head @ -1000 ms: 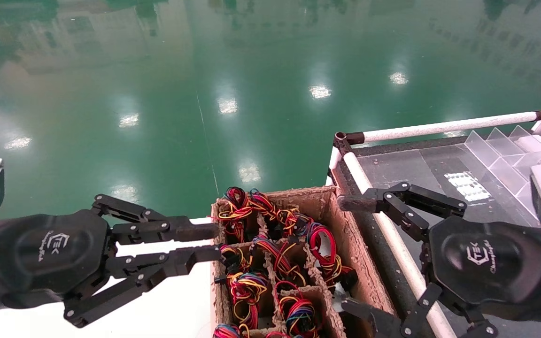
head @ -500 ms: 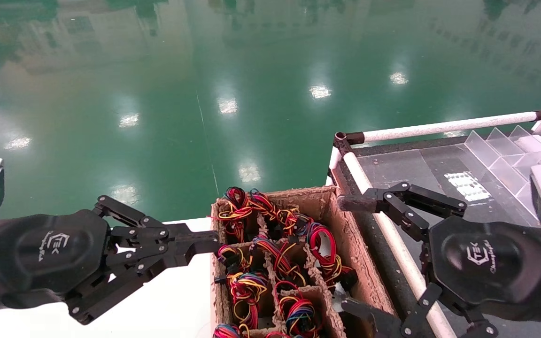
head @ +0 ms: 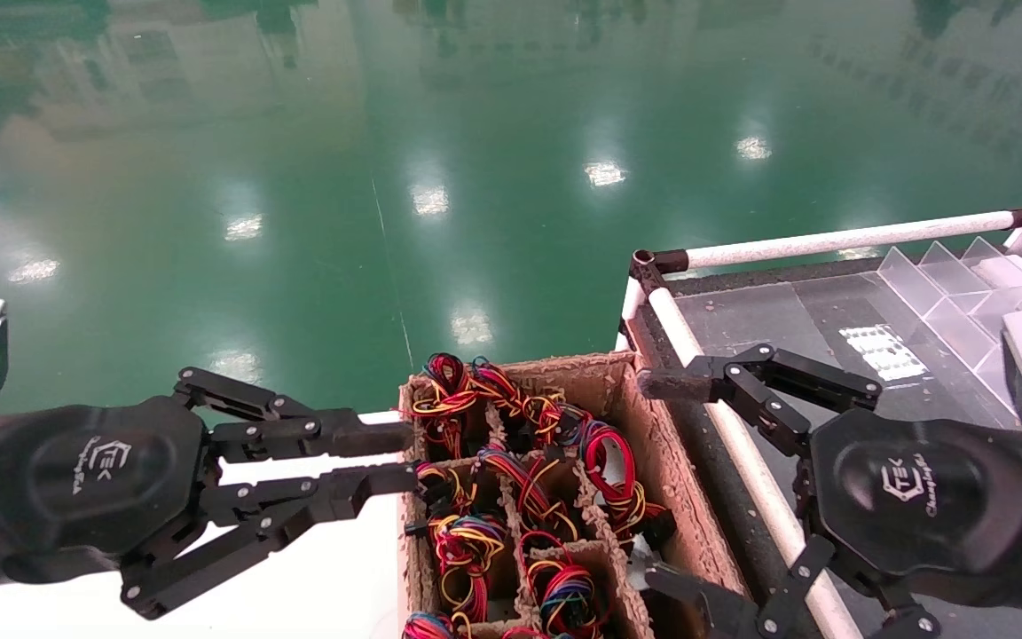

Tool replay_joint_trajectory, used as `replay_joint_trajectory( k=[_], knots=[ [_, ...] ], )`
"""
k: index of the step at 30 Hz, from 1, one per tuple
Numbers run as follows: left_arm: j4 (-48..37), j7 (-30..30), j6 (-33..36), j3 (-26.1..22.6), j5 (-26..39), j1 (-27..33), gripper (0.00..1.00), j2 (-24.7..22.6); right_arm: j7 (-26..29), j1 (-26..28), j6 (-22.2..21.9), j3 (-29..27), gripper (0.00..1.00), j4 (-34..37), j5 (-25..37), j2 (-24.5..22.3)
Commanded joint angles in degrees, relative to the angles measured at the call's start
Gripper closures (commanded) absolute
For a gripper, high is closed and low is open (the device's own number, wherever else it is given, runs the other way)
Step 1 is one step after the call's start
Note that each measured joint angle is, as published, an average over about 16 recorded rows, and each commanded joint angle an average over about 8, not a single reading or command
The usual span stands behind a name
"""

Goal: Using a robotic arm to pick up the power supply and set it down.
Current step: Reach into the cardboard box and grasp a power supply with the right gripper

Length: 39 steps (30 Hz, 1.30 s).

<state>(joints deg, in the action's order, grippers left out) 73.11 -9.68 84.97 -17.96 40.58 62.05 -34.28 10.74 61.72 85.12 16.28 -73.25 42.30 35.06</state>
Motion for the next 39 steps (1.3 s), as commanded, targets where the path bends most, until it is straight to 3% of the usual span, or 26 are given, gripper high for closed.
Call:
replay_joint_trajectory(
  k=[1, 9, 19, 26, 33, 39],
  knots=[
    [0.0, 0.0, 0.0, 0.0, 0.0, 0.0, 0.0, 0.0, 0.01, -0.05, 0.07, -0.04, 0.0, 0.0, -0.09, -0.03],
    [-0.02, 0.01, 0.01, -0.02, -0.01, 0.01, 0.0, 0.0, 0.19, 1.31, -3.07, 1.66, 0.0, 1.4, 4.78, 1.23],
    [-0.03, 0.02, 0.0, -0.04, -0.02, 0.02, 0.0, 0.01, 4.37, 9.02, -8.61, 9.16, 0.0, 4.69, 21.14, 6.48],
    [-0.03, 0.03, 0.0, -0.05, -0.03, 0.03, 0.0, 0.01, 6.08, 15.51, -8.23, 15.0, 0.0, 9.59, 32.08, 11.18],
    [-0.03, 0.04, -0.01, -0.07, -0.04, 0.03, 0.0, 0.02, 5.58, 18.88, -6.67, 18.0, 0.0, 15.26, 36.98, 13.94],
    [-0.03, 0.04, -0.01, -0.08, -0.05, 0.03, 0.0, 0.02, 2.64, 19.0, -7.77, 18.94, 0.72, 19.88, 38.77, 16.09]
  ],
)
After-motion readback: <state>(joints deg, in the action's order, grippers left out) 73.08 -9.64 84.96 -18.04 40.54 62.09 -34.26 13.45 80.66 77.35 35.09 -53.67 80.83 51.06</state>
